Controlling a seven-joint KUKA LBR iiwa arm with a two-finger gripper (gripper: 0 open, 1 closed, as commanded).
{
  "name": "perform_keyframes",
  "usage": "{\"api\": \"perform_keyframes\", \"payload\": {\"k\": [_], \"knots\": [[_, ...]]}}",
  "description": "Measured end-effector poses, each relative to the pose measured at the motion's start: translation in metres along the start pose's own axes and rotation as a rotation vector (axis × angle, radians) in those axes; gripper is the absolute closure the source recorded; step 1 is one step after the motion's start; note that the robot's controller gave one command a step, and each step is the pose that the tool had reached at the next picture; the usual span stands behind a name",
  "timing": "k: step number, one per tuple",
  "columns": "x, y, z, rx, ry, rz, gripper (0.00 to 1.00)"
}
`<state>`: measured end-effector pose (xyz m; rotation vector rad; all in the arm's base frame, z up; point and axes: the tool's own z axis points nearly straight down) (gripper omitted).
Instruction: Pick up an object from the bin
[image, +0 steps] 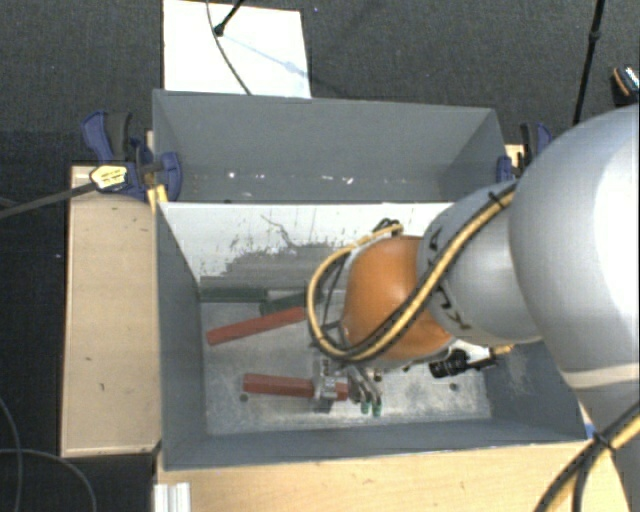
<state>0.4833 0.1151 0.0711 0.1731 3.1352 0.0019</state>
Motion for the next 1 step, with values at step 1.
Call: {"api": "perform_keyframes", "payload": {"k": [1], "knots": [[-0.0027, 0.0193, -0.1422, -0.003, -0.008, 0.056, 1.00]]}}
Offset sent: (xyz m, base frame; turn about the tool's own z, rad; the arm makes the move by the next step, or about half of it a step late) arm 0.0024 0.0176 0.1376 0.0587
